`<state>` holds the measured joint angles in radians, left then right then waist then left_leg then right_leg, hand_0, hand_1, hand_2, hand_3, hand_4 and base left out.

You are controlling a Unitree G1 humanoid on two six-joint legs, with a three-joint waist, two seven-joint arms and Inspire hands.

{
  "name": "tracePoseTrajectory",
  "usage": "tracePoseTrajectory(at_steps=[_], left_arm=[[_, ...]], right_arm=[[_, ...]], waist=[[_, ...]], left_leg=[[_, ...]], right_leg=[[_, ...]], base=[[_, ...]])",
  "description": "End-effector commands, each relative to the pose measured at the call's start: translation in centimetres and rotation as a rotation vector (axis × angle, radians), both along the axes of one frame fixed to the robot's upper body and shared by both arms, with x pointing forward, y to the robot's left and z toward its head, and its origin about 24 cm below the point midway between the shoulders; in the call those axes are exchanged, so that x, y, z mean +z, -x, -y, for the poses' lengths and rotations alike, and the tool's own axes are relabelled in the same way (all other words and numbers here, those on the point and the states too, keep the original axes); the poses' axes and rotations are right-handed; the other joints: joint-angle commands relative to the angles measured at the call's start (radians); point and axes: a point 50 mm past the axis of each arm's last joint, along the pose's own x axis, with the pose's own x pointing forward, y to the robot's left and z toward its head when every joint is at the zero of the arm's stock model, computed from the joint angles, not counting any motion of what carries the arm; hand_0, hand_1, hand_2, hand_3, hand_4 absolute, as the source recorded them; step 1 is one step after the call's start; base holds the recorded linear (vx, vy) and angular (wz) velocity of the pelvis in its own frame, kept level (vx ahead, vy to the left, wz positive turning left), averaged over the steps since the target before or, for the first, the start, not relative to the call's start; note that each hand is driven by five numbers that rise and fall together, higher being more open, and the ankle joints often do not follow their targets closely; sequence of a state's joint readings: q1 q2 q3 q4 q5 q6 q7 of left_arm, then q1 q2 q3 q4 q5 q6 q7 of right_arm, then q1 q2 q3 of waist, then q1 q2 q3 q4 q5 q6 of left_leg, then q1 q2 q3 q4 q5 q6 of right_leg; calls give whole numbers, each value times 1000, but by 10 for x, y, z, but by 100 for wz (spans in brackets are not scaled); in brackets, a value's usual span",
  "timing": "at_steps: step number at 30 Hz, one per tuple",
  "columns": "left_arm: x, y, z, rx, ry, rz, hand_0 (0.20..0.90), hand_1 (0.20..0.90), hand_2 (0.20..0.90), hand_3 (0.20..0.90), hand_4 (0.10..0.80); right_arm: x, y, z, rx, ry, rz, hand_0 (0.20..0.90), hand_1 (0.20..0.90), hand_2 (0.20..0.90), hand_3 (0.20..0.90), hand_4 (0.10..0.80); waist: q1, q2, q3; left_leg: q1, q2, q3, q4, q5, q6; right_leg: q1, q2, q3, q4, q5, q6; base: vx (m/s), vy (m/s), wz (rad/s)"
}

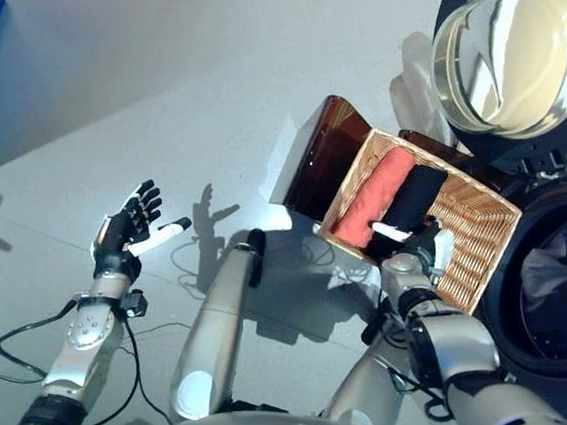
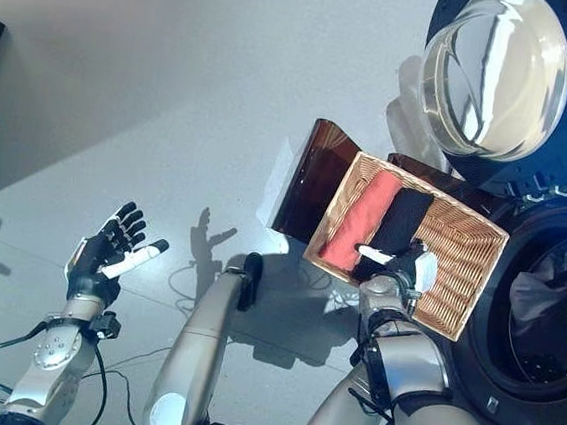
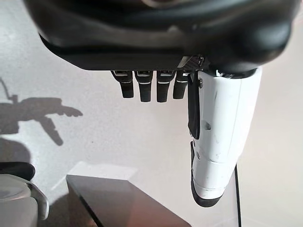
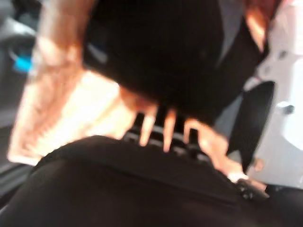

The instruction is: Pick up the clothes and place them into the washing machine

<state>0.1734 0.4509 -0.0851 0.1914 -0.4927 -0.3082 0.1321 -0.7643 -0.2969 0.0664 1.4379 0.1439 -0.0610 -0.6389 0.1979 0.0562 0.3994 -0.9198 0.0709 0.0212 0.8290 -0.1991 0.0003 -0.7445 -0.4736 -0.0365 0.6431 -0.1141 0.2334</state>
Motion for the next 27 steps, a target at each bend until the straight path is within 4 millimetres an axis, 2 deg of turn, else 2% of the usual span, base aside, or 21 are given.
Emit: tracePoseTrajectory(at_steps=[1, 2, 3, 4, 27], left_arm=[[32, 2, -9, -4, -35, 154, 900, 900, 900, 900, 800], [33, 1, -8, -6, -36, 157, 900, 900, 900, 900, 800], [32, 1, -8, -9, -35, 155, 900, 900, 900, 900, 800], [32, 1, -8, -12, -36, 152, 900, 900, 900, 900, 800], [32, 2, -12, 5, -38, 148, 900, 900, 900, 900, 800]], right_arm=[[-4, 16, 30, -87, 19, -77, 900, 900, 900, 900, 800], [-4, 17, 32, -91, 21, -78, 546, 546, 546, 546, 547], [-5, 18, 34, -94, 22, -84, 337, 337, 337, 337, 398], [-6, 20, 36, -98, 20, -87, 200, 200, 200, 200, 300], [-4, 21, 40, -137, -29, -46, 200, 200, 200, 200, 300]], waist=[[40, 66, -46], [39, 67, -47], [39, 67, -48], [38, 67, -49], [30, 65, -84]], left_leg=[[-36, 17, -16, -44, 20, -56], [-40, 18, -15, -43, 21, -56], [-44, 18, -15, -42, 21, -56], [-47, 17, -15, -41, 22, -56], [-58, 17, -14, -55, 22, -54]], right_leg=[[-84, 10, 31, 65, 35, -34], [-91, 10, 33, 68, 34, -34], [-94, 9, 35, 69, 33, -34], [-99, 9, 36, 71, 34, -34], [-133, 3, 42, 94, 23, -30]], base=[[-14, 3, 4], [-18, -9, 8], [-10, -14, 6], [-2, -4, 5], [1, 0, 0]])
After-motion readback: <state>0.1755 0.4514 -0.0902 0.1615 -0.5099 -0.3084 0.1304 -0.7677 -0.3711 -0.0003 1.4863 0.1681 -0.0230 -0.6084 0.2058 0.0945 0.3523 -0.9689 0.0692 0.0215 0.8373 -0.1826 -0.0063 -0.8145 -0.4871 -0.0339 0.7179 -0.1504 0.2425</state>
